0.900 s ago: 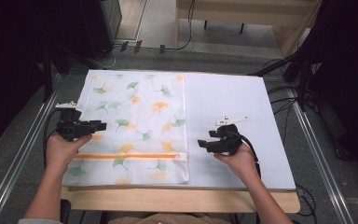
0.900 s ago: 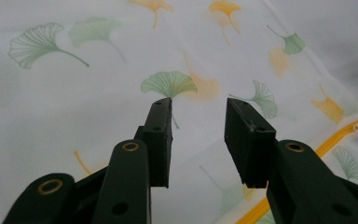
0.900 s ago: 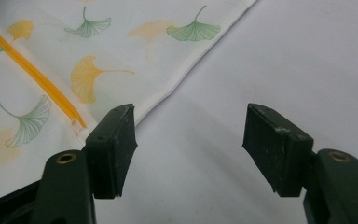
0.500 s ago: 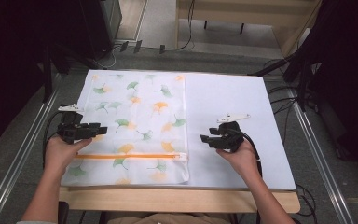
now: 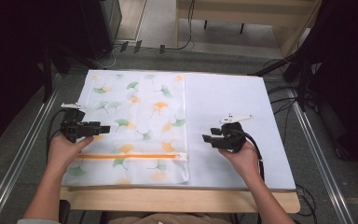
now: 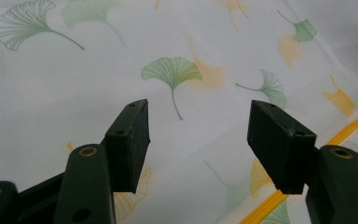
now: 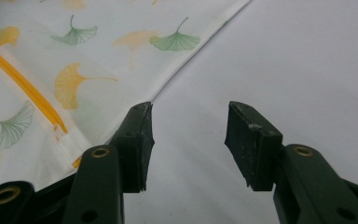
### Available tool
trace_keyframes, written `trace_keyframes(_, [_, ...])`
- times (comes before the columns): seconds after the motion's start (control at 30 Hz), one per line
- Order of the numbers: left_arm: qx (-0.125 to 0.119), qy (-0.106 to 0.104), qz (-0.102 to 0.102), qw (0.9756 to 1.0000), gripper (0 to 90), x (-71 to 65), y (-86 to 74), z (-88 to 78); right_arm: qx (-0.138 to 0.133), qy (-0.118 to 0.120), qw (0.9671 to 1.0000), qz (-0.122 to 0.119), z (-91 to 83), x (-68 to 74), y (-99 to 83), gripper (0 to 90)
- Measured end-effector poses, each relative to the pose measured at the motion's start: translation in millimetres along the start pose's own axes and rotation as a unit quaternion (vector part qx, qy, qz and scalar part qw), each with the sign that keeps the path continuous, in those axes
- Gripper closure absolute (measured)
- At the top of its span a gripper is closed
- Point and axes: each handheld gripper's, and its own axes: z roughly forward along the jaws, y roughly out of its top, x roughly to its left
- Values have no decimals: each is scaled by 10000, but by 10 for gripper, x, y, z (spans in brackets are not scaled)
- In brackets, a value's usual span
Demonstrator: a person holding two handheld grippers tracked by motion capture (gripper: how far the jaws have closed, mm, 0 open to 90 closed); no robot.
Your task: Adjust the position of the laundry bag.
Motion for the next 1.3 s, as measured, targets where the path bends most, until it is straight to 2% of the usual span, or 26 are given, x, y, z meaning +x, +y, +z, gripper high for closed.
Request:
trace_keyframes(0.1, [14, -75, 4, 10000, 357, 1, 3, 3, 9, -24, 10000, 48, 3, -18, -6, 524])
trace_keyframes(0.3, [59, -115, -30, 9999, 418, 12, 4, -10, 39, -91, 9999, 75, 13, -9, -5, 523])
trace_keyframes(0.43, [60, 6, 70, 10000, 451, 1, -6, -15, 49, -81, 9999, 33, 26, 2, -3, 518])
trace_keyframes(0.57, [62, 23, 70, 10000, 441, 3, -8, -21, 112, -90, 9999, 7, 52, 16, 0, 510])
trace_keyframes(0.63, [54, 109, 112, 9999, 427, 13, -20, -35, 104, -83, 9999, -7, 58, 24, 9, 508])
trace_keyframes(0.87, [45, 131, 84, 9999, 423, 41, -61, -75, 141, -42, 9999, -45, 105, 57, 36, 507])
trace_keyframes(0.93, [67, 175, 124, 9997, 414, 56, -87, -96, 188, -16, 9998, -62, 153, 98, 56, 488])
trace_keyframes(0.97, [78, 321, 158, 9993, 415, 84, -119, -132, 215, 3, 9997, -89, 186, 119, 67, 483])
trace_keyframes(1.0, [78, 321, 158, 9993, 415, 84, -119, -132, 215, 3, 9997, -89, 186, 119, 67, 483])
trace_keyframes(1.13, [16, 448, 81, 9990, 412, 144, -170, -200, 285, 92, 9994, -187, 300, 204, 116, 482])
trace_keyframes(1.17, [-33, 556, 25, 9984, 411, 184, -200, -241, 298, 109, 9993, -212, 327, 219, 127, 482])
trace_keyframes(1.23, [-27, 605, 19, 9982, 411, 198, -209, -252, 310, 120, 9992, -231, 347, 231, 135, 482])
trace_keyframes(1.3, [22, 766, -71, 9970, 416, 255, -242, -254, 352, 136, 9989, -268, 405, 253, 155, 482])
